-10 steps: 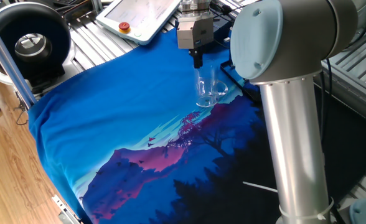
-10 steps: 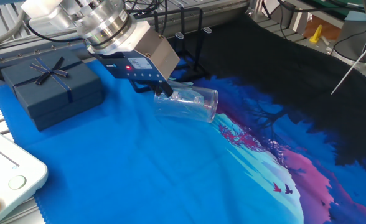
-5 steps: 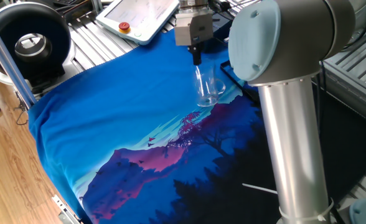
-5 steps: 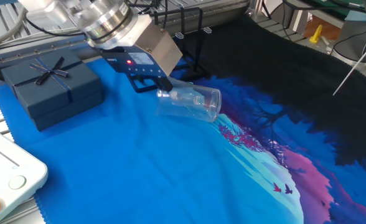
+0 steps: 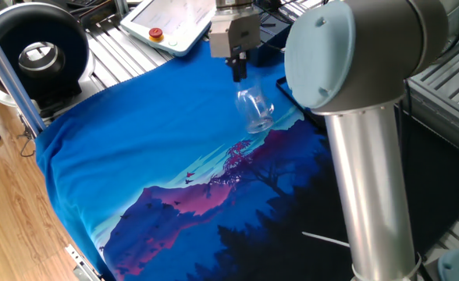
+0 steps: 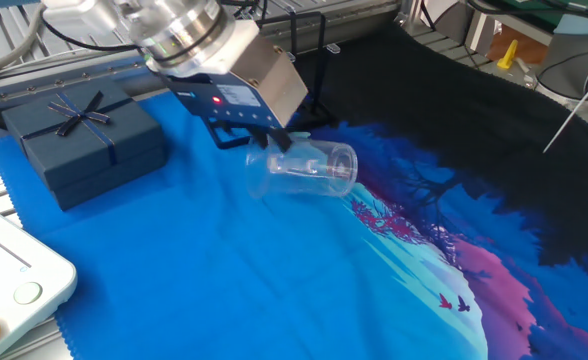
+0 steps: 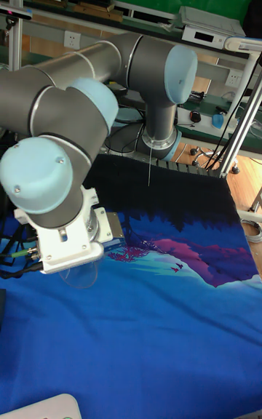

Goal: Take the cup off the cup rack

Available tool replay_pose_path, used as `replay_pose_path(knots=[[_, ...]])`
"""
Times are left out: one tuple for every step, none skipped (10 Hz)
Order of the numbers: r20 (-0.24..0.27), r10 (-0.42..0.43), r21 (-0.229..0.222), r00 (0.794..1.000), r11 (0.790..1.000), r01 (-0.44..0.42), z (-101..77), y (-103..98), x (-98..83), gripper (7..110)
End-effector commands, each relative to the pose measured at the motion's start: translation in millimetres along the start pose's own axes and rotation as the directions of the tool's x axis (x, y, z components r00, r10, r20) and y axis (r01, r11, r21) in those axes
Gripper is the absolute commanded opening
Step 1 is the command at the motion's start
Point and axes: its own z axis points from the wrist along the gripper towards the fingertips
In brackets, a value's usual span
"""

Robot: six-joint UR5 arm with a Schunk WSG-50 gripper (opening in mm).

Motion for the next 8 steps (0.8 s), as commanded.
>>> replay_pose_path(knots=[[0.014, 0.047, 0.061, 0.999, 0.997, -0.048, 3.7, 16, -3.0, 44], [0.009, 0.069, 0.079, 0.998, 0.994, -0.069, 3.1, 24, -1.9, 44], [0.000, 0.077, 0.075, 0.997, 0.994, -0.076, 3.6, 29, -1.0, 44], [-0.014, 0.067, 0.075, 0.998, 0.995, -0.066, 8.9, 25, 0.5, 44], [-0.021, 0.044, 0.066, 0.999, 0.997, -0.043, 16.1, 18, 0.9, 44], [-0.053, 0.027, 0.065, 0.998, 0.998, -0.024, 20.9, 10, 8.4, 44], [-0.054, 0.010, 0.069, 0.998, 0.998, -0.007, 24.6, 2, 7.9, 44], [-0.041, -0.034, 0.040, 0.999, 0.999, 0.036, 28.6, -1, 0.8, 44]])
